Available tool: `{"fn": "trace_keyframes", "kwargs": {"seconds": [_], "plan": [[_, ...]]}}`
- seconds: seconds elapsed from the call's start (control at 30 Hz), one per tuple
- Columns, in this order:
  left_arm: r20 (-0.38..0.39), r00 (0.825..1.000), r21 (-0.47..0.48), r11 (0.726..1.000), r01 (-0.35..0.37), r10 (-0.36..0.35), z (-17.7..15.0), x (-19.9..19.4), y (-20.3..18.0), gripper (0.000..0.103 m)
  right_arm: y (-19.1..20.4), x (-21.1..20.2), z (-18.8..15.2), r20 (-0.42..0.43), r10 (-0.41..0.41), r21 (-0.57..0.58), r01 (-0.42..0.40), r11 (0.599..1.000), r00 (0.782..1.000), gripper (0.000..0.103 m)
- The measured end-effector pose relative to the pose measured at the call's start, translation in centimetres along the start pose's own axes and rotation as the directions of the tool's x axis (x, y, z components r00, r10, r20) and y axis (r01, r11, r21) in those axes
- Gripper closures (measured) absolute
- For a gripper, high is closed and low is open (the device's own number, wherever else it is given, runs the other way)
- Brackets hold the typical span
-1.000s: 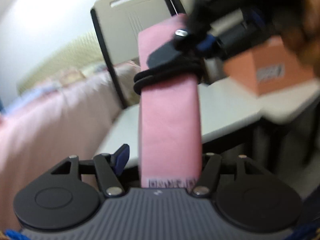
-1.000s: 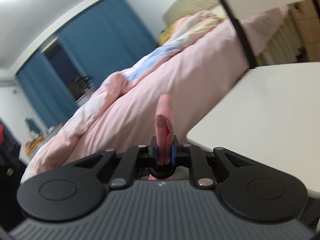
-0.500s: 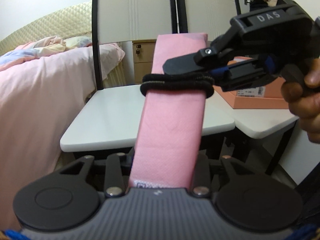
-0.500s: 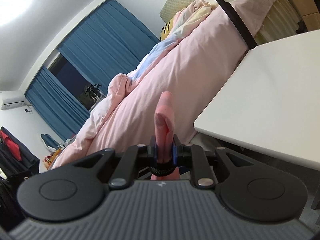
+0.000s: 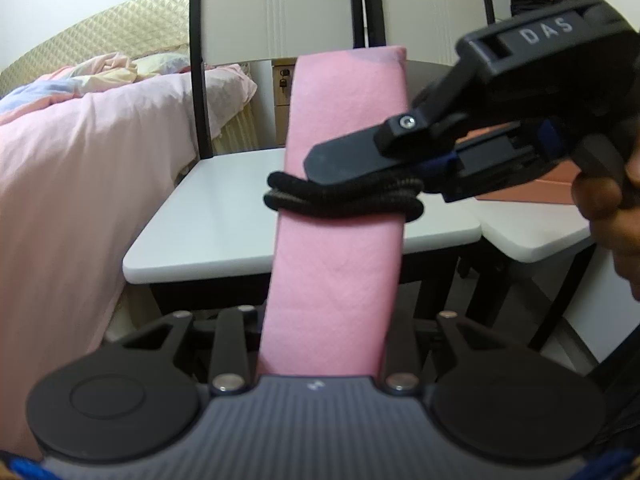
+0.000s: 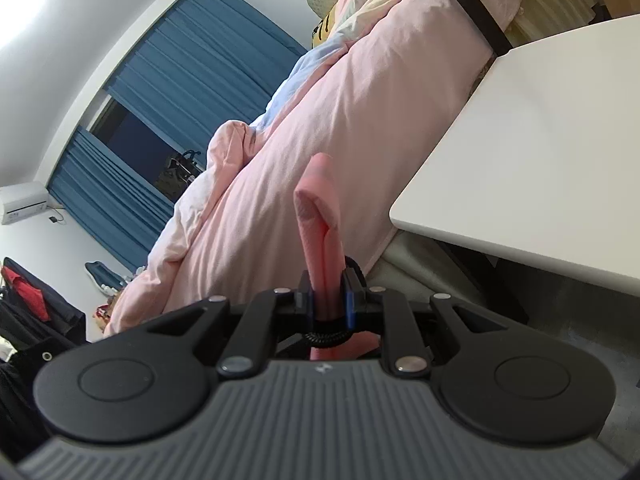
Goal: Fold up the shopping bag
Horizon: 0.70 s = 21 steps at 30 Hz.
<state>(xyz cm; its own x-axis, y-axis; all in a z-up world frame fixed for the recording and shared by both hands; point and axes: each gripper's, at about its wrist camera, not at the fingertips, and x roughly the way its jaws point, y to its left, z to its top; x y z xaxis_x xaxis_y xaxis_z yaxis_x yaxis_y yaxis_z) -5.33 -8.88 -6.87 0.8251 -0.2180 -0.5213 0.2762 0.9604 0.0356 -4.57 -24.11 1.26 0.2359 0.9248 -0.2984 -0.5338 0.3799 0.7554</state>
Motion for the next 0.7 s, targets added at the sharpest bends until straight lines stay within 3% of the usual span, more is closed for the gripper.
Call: {"fn": "trace_keyframes", "kwargs": {"seconds": [0.07, 0.13, 0.2, 0.27, 0.37, 0.47, 0.7], "plan": [[0.008, 1.0, -0.027, 0.999, 0.018, -0.018, 0.2, -0.2, 0.4, 0.069, 0.0, -0.4, 0.4, 0.022, 0.019, -0.002, -0.019, 1.0, 1.0, 0.081], [0.005, 0.999, -0.074, 0.997, 0.039, -0.038, 0.4, -0.2, 1.0, 0.069, 0.1, -1.2, 0.7, 0.064, 0.038, -0.01, -0.037, 0.999, 0.997, 0.071], [0.001, 0.998, -0.125, 0.99, 0.061, -0.061, 0.5, -0.2, 1.8, 0.069, 0.0, -2.2, 0.9, 0.121, 0.055, -0.02, -0.053, 0.998, 0.991, 0.04], [0.006, 0.995, -0.169, 0.981, 0.096, -0.096, 0.7, -0.3, 2.5, 0.068, -0.4, -3.3, 1.0, 0.18, 0.084, -0.021, -0.082, 0.996, 0.98, 0.016], [0.03, 0.979, -0.223, 0.953, 0.205, -0.204, 0.9, -0.9, 3.2, 0.068, -1.4, -4.5, 1.0, 0.23, 0.131, -0.001, -0.135, 0.991, 0.964, 0.015], [0.072, 0.94, -0.267, 0.902, 0.34, -0.333, 1.1, -1.5, 3.9, 0.068, -1.6, -4.7, 0.9, 0.214, 0.189, -0.038, -0.185, 0.982, 0.958, 0.015], [0.123, 0.82, -0.321, 0.759, 0.566, -0.559, 1.1, -2.0, 4.7, 0.068, -0.9, -4.1, 0.3, 0.131, 0.34, -0.102, -0.329, 0.939, 0.931, 0.015]]}}
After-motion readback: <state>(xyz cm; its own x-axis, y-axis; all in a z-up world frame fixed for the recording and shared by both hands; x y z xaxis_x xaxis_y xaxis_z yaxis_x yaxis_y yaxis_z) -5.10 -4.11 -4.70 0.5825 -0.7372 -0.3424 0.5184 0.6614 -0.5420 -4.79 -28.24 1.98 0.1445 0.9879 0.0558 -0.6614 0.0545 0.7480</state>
